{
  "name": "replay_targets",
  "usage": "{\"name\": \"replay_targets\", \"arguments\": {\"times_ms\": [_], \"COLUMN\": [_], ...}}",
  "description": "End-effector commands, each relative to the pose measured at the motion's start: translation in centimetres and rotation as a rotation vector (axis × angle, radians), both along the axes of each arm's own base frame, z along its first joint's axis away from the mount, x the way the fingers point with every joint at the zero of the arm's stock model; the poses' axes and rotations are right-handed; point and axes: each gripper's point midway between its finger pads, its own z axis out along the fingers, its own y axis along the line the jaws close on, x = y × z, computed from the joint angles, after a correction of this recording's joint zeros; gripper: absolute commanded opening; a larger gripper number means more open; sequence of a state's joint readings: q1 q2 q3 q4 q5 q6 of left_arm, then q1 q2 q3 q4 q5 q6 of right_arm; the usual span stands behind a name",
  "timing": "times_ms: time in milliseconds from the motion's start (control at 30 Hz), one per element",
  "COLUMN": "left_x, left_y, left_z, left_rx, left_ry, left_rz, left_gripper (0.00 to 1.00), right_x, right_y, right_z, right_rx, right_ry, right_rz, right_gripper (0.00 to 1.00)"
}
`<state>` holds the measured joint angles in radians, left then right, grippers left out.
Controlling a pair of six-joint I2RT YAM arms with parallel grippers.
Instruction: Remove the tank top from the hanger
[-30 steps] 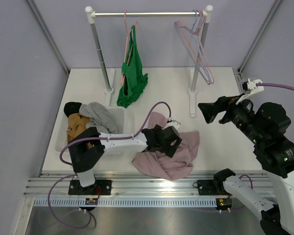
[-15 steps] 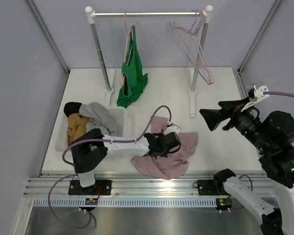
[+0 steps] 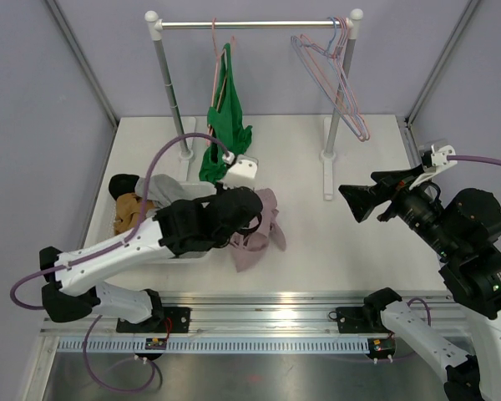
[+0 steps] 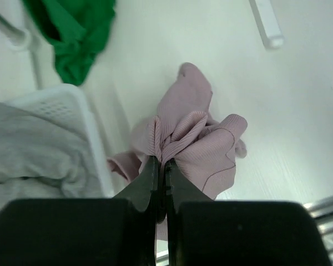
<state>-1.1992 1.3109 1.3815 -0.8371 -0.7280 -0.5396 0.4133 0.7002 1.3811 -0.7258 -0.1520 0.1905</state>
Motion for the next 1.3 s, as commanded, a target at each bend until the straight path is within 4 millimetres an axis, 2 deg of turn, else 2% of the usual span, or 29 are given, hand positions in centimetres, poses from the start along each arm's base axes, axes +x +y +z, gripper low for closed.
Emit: {"name": "replay_targets", "arguments": {"times_ms": [0, 100, 133, 233, 267, 400, 567, 600, 667, 733, 767, 833, 867, 900, 967, 1000, 1067, 1100, 1167, 1233, 1267], "left_x": [1.4, 1.9, 1.8, 1.9, 2.0, 3.2, 4.0, 4.6, 5.2, 5.8, 6.3, 7.4, 8.0, 8.8, 9.1, 9.8, 8.7, 7.8, 7.1, 5.9, 5.9], "left_y": [6.1, 9.2, 10.5, 13.6, 14.4, 18.1, 19.8, 20.7, 22.1, 22.4, 23.7, 23.9, 24.8, 24.4, 23.1, 22.6, 21.7, 21.4, 21.4, 21.4, 21.3], "left_z": [6.8, 10.6, 13.2, 17.8, 18.6, 19.4, 17.1, 15.6, 14.2, 11.7, 10.8, 7.6, 6.3, 3.8, 0.5, -2.8, -8.4, -13.0, -16.8, -19.6, -19.9], "left_rx": [0.012, 0.002, -0.030, -0.060, -0.063, -0.049, -0.058, -0.028, -0.029, -0.011, -0.003, 0.020, 0.025, 0.052, 0.059, 0.100, 0.151, 0.207, 0.240, 0.271, 0.270], "left_ry": [-0.159, -0.218, -0.253, -0.325, -0.340, -0.344, -0.311, -0.282, -0.254, -0.191, -0.167, -0.073, -0.030, 0.054, 0.181, 0.293, 0.501, 0.657, 0.758, 0.845, 0.852], "left_rz": [0.170, 0.225, 0.236, 0.298, 0.316, 0.399, 0.422, 0.458, 0.500, 0.499, 0.542, 0.536, 0.553, 0.533, 0.469, 0.460, 0.417, 0.406, 0.419, 0.425, 0.423], "left_gripper": [0.00, 0.00, 0.00, 0.00, 0.00, 0.00, 0.00, 0.00, 0.00, 0.00, 0.00, 0.00, 0.00, 0.00, 0.00, 0.00, 0.00, 0.00, 0.00, 0.00, 0.00], "right_x": [-0.4, -0.3, -0.2, -0.2, -0.1, -0.3, -0.3, -0.2, -0.2, 0.1, 0.1, 0.4, 0.6, 0.8, 1.3, 1.6, 2.3, 2.5, 3.1, 3.6, 3.7], "right_y": [0.3, 0.3, 0.4, 0.5, 0.6, 0.7, 0.8, 0.9, 1.1, 1.3, 1.4, 1.7, 1.9, 2.0, 2.5, 2.7, 3.4, 3.7, 4.7, 5.4, 5.5], "right_z": [1.8, 1.9, 1.8, 1.8, 1.8, 2.1, 2.5, 2.6, 2.7, 2.6, 2.7, 2.5, 2.6, 2.3, 2.1, 1.8, 1.6, 1.2, 0.9, 0.6, 0.7], "right_rx": [0.031, 0.032, 0.034, 0.037, 0.040, 0.049, 0.054, 0.053, 0.054, 0.054, 0.055, 0.058, 0.061, 0.058, 0.062, 0.060, 0.068, 0.070, 0.079, 0.079, 0.079], "right_ry": [-0.056, -0.059, -0.058, -0.058, -0.054, -0.062, -0.070, -0.072, -0.075, -0.071, -0.074, -0.072, -0.076, -0.070, -0.067, -0.061, -0.053, -0.042, -0.025, -0.004, -0.006], "right_rz": [0.022, 0.022, 0.024, 0.030, 0.030, 0.037, 0.047, 0.048, 0.057, 0.061, 0.067, 0.074, 0.079, 0.084, 0.096, 0.102, 0.117, 0.128, 0.167, 0.189, 0.194], "right_gripper": [0.99, 0.99, 0.99, 0.99, 1.00, 0.99, 0.99, 1.00, 1.00, 1.00, 0.99, 1.00, 1.00, 0.99, 0.99, 0.99, 1.00, 1.00, 0.99, 1.00, 1.00]}}
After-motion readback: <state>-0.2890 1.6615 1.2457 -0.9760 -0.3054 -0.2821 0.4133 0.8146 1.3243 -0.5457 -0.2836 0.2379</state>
